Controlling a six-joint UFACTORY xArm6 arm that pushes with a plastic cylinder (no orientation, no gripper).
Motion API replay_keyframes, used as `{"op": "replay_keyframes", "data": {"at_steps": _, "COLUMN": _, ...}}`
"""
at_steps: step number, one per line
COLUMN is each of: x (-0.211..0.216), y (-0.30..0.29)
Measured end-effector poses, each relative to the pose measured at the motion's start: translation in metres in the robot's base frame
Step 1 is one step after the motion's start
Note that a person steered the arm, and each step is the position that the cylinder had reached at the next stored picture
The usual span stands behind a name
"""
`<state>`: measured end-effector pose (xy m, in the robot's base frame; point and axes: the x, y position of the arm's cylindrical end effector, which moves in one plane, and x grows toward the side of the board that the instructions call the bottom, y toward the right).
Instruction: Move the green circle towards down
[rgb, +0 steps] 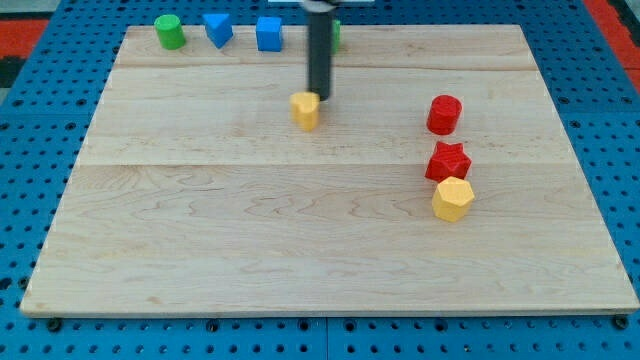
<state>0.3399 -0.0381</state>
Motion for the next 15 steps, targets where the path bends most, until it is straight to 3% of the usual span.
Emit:
{"op": "replay_keyframes", "data": {"at_steps": 2, "x": 0.018, "y": 0.013}}
{"op": "replay_keyframes", "data": {"at_steps": 3, "x": -0.016, "y": -0.023}}
{"op": "replay_keyframes", "data": {"at_steps": 4, "x": -0.029, "y": -0.168}}
{"op": "replay_keyframes", "data": {"at_steps": 5, "x": -0.07, "y": -0.266}}
{"op": "replay_keyframes", "data": {"at_steps": 6, "x": -0.078, "y": -0.267}}
{"op": "replay_keyframes", "data": {"at_steps": 7, "x": -0.149, "y": -0.267}}
{"op": "replay_keyframes", "data": {"at_steps": 8, "x": -0.149, "y": -0.256}}
{"op": "replay_keyframes", "data": {"at_steps": 10, "x": -0.128, "y": -0.168}}
{"op": "replay_keyframes", "data": {"at_steps": 12, "x": -0.149, "y": -0.209}}
{"op": "replay_keyframes", "data": {"at_steps": 15, "x": -0.148, "y": -0.11}}
